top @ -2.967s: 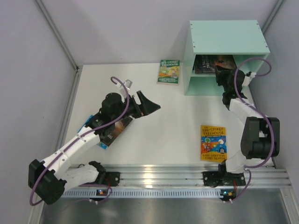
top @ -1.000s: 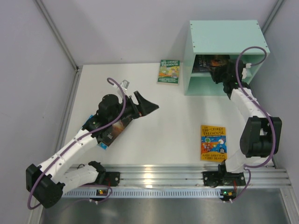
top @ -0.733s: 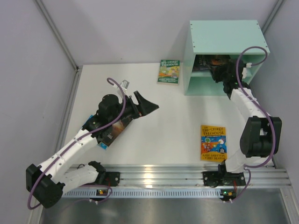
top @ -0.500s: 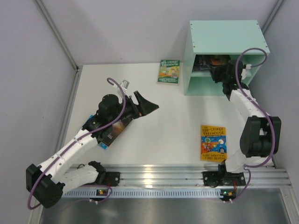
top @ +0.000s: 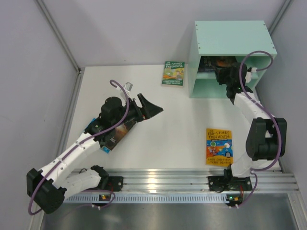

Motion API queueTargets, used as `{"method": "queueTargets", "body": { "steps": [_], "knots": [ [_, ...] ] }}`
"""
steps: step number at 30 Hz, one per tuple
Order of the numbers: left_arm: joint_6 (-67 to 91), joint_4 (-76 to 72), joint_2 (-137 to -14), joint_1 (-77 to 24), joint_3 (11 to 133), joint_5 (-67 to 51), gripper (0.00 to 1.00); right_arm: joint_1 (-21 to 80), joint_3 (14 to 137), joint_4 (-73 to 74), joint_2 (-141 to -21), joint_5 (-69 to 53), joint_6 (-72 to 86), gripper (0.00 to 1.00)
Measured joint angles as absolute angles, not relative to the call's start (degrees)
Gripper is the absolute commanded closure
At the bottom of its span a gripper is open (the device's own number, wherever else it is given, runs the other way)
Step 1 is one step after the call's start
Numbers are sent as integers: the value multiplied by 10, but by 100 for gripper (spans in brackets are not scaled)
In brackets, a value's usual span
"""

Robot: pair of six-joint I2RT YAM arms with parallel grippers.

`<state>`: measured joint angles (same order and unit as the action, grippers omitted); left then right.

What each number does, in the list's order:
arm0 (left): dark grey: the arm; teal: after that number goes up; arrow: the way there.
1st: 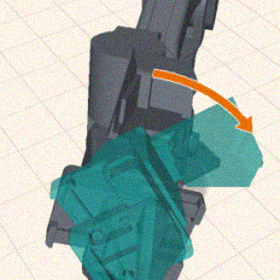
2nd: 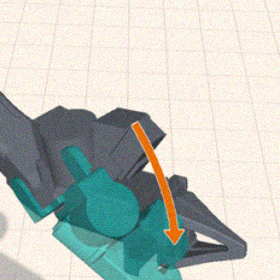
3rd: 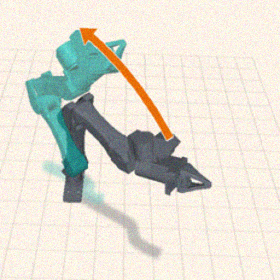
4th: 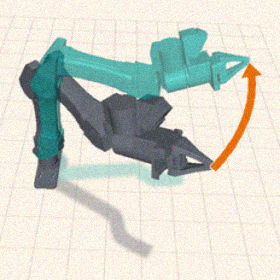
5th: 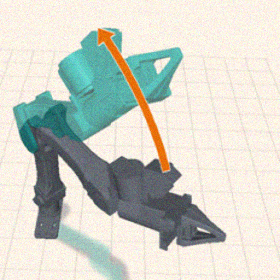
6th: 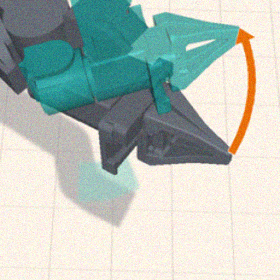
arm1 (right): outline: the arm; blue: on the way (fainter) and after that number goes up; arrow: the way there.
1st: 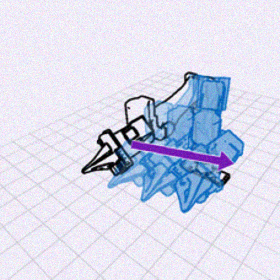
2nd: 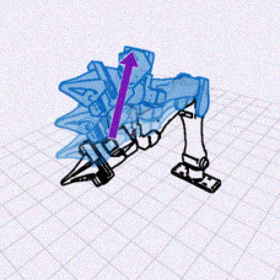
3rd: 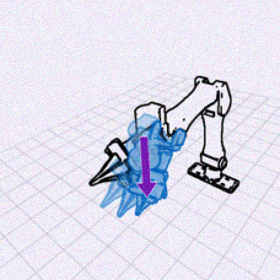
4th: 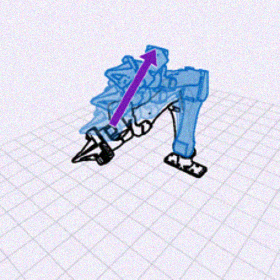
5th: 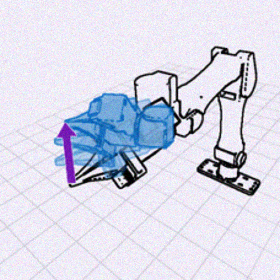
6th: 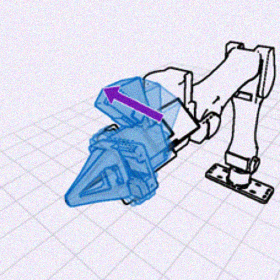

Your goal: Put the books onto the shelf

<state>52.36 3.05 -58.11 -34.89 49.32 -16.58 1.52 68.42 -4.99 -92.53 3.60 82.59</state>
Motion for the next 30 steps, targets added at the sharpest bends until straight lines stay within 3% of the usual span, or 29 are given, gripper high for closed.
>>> {"method": "queueTargets", "body": {
  "steps": [30],
  "knots": [
    [524,31,-581,-349,493,-157,7,19,684,-94,-955,47,838,100]
  ]
}}
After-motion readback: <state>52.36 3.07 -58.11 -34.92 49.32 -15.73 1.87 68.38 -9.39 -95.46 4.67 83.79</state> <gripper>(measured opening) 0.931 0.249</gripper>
